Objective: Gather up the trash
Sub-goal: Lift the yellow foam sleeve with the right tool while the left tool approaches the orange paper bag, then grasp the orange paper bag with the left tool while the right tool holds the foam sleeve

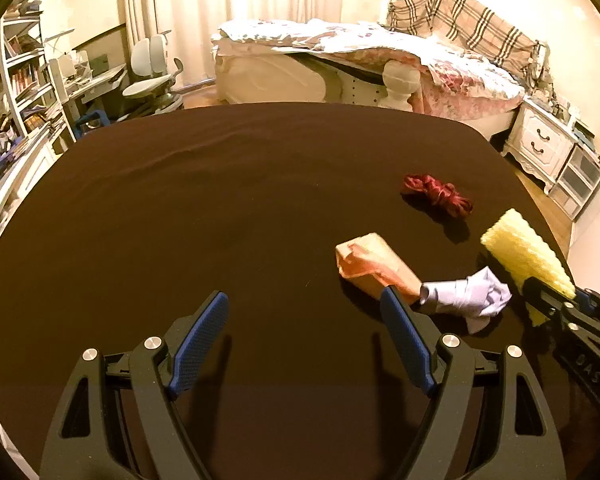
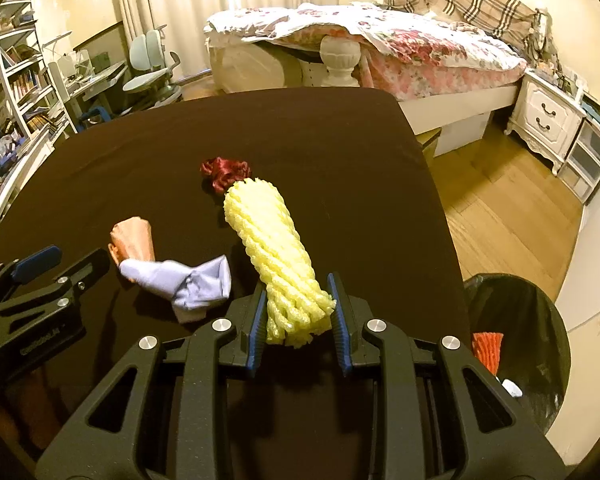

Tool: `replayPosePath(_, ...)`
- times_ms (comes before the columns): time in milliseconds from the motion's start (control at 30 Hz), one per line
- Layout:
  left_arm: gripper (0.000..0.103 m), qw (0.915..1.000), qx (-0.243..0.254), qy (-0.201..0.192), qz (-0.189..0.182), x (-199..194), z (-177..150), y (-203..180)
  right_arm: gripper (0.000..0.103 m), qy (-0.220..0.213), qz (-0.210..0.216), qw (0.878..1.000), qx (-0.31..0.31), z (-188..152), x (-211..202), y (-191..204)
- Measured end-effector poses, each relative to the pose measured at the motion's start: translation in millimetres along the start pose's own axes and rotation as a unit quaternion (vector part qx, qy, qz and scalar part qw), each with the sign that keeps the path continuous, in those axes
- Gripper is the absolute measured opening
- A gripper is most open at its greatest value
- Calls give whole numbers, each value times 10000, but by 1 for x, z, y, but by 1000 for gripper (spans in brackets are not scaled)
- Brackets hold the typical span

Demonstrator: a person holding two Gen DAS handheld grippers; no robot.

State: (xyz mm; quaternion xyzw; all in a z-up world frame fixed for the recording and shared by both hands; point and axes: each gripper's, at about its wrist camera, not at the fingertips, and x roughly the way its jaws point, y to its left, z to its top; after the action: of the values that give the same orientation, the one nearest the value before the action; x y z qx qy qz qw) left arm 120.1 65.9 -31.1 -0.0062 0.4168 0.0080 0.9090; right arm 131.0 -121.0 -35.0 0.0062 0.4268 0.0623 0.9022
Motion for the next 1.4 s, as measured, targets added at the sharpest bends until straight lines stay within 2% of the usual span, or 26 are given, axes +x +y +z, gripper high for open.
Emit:
replayPosePath(367, 78, 9998, 19, -3, -222, 14, 23, -6, 27, 16, -3, 10000, 12, 0, 8, 0)
replayPosePath(500, 78, 9985, 19, 366, -402, 29, 20, -5, 27, 27, 16, 10000, 7, -2, 9, -1)
replayPosePath(567, 78, 9980, -53, 387, -500, 26, 18, 0, 27, 30, 38, 10000, 21, -4, 8, -1)
replayPosePath(800, 59, 9967, 30, 352, -726, 12, 5, 10, 27, 28, 81, 10000, -14, -10, 2, 2)
replayPosePath(933, 40, 9951, -16, 334, -934, 7, 1, 12, 25, 27, 108, 9999, -10, -15, -3, 3)
replayPosePath(1200, 35, 9957, 58, 273, -885, -4, -6, 12, 24, 2, 176, 9998, 11, -29, -19, 3)
replayPosePath(1300, 28, 9960, 27, 199, -872, -9, -8, 13, 23, -14, 198, 9998, 46, -33, -26, 1)
replayPosePath(1367, 18, 9955, -12, 124, -941, -13, -8, 14, 23, -33, 217, 9997, 68, -36, -31, 0)
replayPosePath(1400, 17, 9952, -32, 122, -976, -16, -8, 14, 23, -31, 211, 9998, 65, -36, -31, 0)
